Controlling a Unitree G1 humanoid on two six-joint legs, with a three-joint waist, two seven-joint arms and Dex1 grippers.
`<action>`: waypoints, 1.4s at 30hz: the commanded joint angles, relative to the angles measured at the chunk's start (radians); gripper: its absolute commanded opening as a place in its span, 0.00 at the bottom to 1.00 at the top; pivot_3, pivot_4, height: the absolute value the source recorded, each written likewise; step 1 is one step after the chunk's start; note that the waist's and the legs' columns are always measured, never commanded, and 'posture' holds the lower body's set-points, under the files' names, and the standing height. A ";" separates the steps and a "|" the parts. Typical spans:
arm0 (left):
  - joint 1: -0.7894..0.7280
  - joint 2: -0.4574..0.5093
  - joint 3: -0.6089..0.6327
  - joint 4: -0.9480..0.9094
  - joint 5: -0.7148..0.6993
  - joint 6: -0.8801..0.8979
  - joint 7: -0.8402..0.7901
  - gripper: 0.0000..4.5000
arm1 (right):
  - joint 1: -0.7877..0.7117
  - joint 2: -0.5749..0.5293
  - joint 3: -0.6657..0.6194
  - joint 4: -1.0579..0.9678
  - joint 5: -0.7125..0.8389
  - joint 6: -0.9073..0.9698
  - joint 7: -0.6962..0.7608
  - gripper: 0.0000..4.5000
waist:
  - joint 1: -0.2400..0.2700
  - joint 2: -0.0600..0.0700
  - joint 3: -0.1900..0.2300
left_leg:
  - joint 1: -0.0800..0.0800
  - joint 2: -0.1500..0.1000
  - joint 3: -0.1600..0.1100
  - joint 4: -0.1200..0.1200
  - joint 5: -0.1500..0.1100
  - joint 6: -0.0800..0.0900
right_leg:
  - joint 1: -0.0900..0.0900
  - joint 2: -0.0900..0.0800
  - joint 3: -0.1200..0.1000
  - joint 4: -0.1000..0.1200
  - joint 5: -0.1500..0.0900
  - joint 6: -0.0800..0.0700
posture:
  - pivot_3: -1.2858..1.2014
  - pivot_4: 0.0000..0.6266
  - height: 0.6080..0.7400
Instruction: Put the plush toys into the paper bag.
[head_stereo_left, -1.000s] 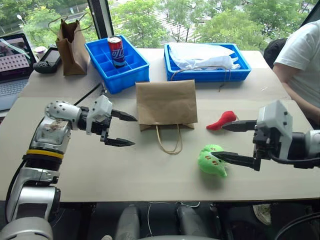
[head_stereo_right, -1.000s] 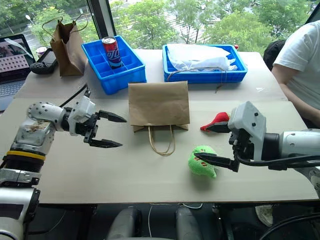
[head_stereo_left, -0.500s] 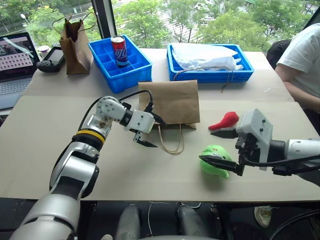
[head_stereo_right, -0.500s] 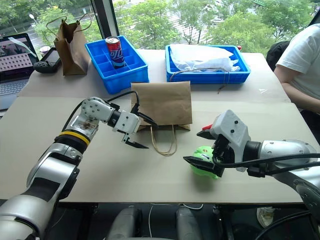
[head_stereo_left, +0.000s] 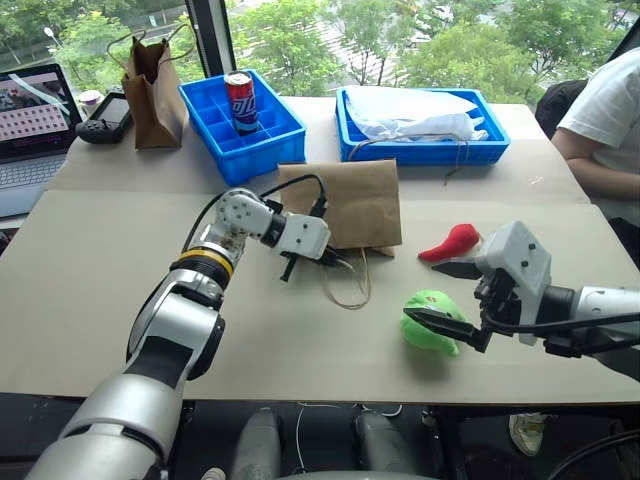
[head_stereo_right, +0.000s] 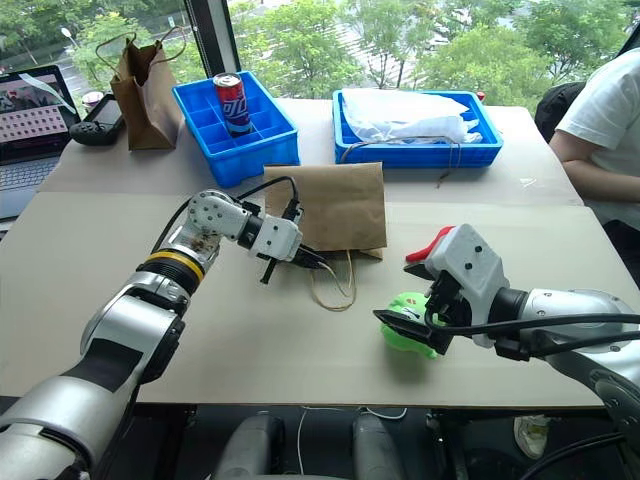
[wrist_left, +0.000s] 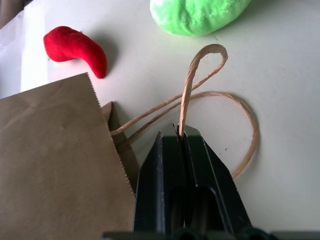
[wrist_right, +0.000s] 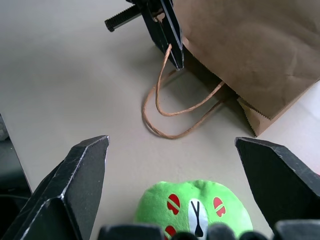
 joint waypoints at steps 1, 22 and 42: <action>-0.071 0.022 0.091 -0.038 -0.083 0.141 0.006 0.03 | -0.006 0.023 0.034 -0.031 0.011 0.004 -0.022 1.00 | 0.000 0.000 0.000 | 0.000 0.000 0.000 0.000 0.000 0.000 | 0.000 0.000 0.000 0.000 0.000 0.000 | 0.52 0.24 0.81; 0.165 0.169 0.213 -0.779 -0.335 1.244 0.155 0.00 | -0.224 0.618 0.533 0.334 -0.409 -0.169 -0.313 0.02 | -0.026 0.000 0.000 | 0.001 0.000 -0.004 0.001 0.001 0.000 | 0.000 0.000 -0.002 0.005 -0.001 0.002 | 0.52 0.24 0.81; 0.074 0.114 0.259 -0.916 -0.480 1.773 0.447 0.00 | -0.367 0.866 0.533 0.803 -0.781 -0.572 -0.318 0.01 | -0.027 0.000 0.000 | 0.000 -0.001 -0.005 0.002 0.002 -0.002 | -0.001 0.000 -0.003 0.006 -0.001 0.001 | 0.52 0.24 0.81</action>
